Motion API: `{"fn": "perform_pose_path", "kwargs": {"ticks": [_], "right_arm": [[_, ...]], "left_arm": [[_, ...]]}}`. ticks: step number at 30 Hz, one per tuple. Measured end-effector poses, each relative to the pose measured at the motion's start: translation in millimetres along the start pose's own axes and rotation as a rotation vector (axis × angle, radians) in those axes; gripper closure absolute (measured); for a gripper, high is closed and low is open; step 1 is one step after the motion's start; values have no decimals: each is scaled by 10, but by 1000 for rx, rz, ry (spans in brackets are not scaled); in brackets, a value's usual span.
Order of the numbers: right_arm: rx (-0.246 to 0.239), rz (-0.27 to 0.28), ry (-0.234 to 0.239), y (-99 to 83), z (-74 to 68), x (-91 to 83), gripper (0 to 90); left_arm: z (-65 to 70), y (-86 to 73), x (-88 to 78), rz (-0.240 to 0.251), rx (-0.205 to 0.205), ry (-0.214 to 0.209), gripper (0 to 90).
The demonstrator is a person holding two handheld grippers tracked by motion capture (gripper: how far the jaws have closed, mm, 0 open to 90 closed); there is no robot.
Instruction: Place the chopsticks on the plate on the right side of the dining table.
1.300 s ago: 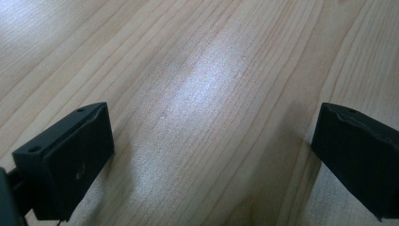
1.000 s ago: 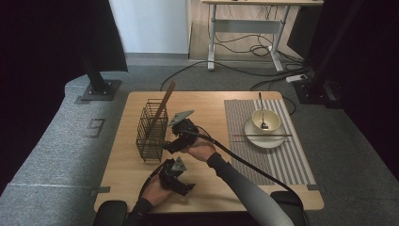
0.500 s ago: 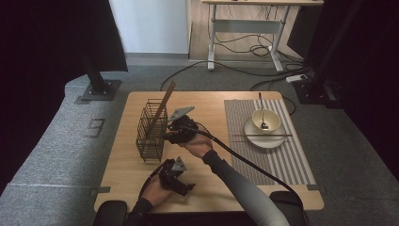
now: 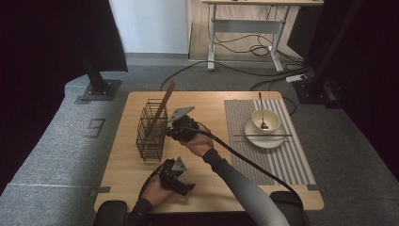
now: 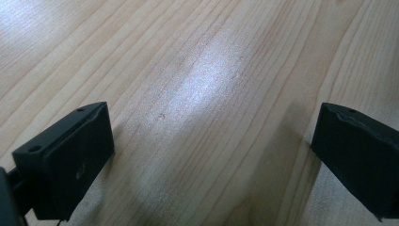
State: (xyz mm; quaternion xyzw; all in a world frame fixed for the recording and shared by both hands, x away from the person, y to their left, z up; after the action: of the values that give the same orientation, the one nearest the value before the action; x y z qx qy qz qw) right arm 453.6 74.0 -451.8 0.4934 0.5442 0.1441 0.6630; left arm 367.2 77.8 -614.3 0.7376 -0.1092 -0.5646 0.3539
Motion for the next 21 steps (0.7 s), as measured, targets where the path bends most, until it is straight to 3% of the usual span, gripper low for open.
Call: {"fn": "perform_pose_path", "kwargs": {"ticks": [21], "right_arm": [[-28,13,31,113,-72,-342,832]], "left_arm": [[-1,-1,-1,-1,2,-2,0]]}}
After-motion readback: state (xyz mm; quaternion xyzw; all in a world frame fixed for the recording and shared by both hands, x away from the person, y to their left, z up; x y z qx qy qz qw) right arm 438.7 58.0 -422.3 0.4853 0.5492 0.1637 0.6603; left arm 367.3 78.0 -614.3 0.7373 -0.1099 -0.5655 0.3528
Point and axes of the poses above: each handheld gripper's, and its own axes: x roughly forward along the jaws, y roughly out of its top, z roughly to its right, the point moved 8 cm from there along x, roughly forward along the jaws, and after that the axes turned 10 degrees about x, right-handed, at the moved point
